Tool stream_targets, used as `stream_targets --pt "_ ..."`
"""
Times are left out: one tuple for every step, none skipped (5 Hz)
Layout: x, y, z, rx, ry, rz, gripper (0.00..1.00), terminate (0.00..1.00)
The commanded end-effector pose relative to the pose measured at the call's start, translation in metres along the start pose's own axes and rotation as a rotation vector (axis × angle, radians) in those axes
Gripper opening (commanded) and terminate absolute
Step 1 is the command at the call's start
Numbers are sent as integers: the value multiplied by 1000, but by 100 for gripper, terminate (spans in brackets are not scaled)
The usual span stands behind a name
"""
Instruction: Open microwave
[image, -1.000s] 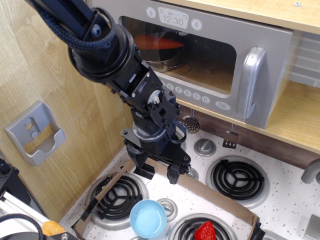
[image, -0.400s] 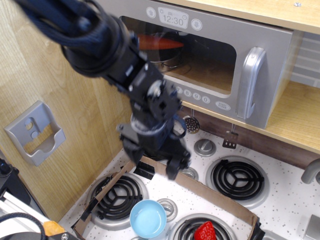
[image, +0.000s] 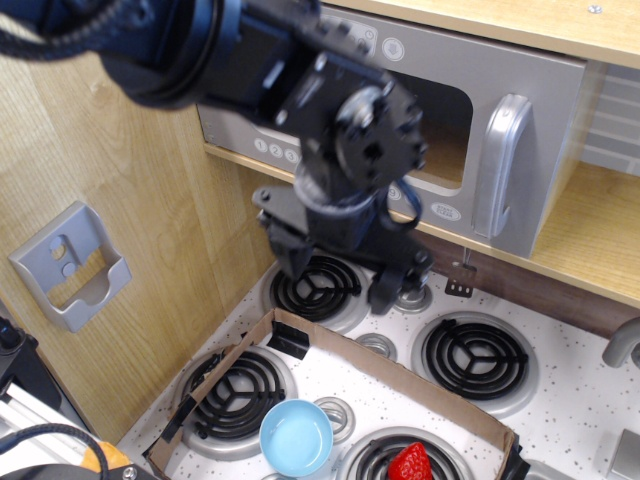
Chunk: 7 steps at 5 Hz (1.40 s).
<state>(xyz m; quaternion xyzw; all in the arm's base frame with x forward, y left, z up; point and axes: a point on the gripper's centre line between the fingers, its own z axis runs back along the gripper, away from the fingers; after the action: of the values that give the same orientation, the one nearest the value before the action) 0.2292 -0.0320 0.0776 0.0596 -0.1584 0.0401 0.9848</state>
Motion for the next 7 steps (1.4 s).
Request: stream_targets --pt "39 -21 35 -56 -75 -9 100 0" --pt "59 -37 38 -59 -65 -31 100 0" --pt "77 -52 30 -71 -88 -61 100 0" --pt "82 -59 23 -82 -82 -63 100 0" --pt "83 -61 15 -99 -80 -75 100 0" --pt "89 -57 10 -96 -89 -108 100 0" --pt "96 -56 9 -104 -79 -120 100 0"
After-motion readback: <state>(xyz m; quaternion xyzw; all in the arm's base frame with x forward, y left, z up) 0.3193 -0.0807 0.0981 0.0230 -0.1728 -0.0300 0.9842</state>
